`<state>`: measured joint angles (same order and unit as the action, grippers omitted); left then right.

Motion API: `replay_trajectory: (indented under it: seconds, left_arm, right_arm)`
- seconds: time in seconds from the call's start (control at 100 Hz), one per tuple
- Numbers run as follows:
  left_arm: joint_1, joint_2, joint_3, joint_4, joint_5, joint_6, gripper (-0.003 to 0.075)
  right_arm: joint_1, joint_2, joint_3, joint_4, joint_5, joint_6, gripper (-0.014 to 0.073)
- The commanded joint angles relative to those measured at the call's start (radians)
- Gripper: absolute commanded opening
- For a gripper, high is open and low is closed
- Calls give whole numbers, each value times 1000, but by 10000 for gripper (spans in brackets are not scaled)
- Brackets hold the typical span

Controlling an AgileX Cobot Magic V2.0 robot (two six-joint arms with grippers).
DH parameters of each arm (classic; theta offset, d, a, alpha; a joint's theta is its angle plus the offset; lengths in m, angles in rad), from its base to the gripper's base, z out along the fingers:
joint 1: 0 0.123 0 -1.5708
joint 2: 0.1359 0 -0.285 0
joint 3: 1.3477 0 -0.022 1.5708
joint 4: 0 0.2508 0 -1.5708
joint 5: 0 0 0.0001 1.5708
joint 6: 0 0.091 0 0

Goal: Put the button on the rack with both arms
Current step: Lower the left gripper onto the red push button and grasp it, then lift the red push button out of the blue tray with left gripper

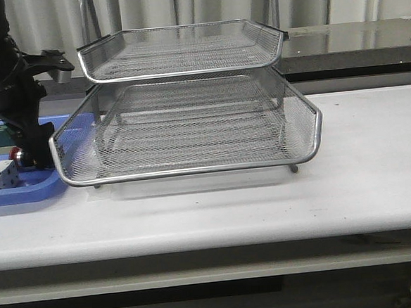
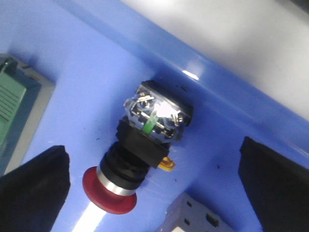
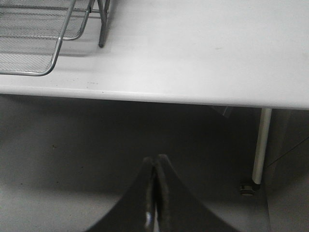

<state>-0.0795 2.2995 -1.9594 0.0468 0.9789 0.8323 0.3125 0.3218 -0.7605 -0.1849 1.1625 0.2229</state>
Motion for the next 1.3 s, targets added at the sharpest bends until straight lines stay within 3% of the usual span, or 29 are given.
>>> replay_trajectory:
  seconds: [0.0,0.95,1.1,1.29]
  left_arm:
    - [-1,-54,-31,7,-41,13,676]
    - [24,10,-31,-29,-86,48,671]
    - [24,10,-31,-29,-86,48,566]
    - [24,10,-31,-29,-83,48,340]
  right_arm:
    - [-8,8,-23,-22,-56,-3,-70]
    - [-8,8,-23,-22,-56,-3,-70]
    - [-8,8,-23,-22,-56,-3,-70]
    - [-8,8,-23,-22,-56,-3,-70]
